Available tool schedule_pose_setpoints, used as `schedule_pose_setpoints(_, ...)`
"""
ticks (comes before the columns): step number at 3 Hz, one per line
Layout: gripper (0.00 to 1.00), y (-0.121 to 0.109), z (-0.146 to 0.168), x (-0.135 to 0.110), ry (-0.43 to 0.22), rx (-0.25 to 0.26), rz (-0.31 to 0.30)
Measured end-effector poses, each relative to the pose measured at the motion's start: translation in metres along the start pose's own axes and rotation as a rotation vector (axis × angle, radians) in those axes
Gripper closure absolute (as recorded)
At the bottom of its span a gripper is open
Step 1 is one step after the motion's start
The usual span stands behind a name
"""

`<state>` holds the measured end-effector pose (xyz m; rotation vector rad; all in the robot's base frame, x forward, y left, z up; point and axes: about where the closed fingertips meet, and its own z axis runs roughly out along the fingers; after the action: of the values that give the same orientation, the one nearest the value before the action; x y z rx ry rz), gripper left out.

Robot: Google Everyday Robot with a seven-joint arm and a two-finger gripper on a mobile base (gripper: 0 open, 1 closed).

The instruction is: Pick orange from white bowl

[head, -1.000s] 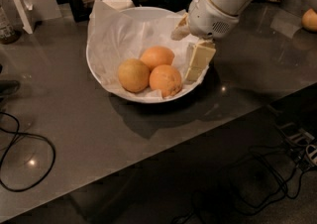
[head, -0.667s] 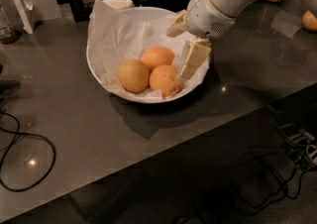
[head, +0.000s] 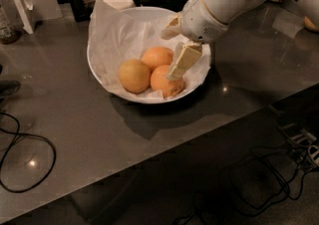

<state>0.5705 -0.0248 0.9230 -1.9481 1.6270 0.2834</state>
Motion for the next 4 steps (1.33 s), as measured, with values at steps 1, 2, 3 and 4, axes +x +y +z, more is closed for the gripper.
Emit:
schedule_pose_setpoints(1, 0.27, 0.006, 0.002, 0.007, -0.017, 0.004, 0.042)
schedule_pose_setpoints(2, 0.27, 0.011, 0.006, 0.020, -0.042, 0.003, 0.092)
schedule_pose_setpoints(3, 0.29, 0.012, 0.013, 0.031, -0.054, -0.003, 0.131)
schedule_pose_setpoints(4, 0.40, 0.014, 0.020, 0.032, -0.044, -0.010, 0.138)
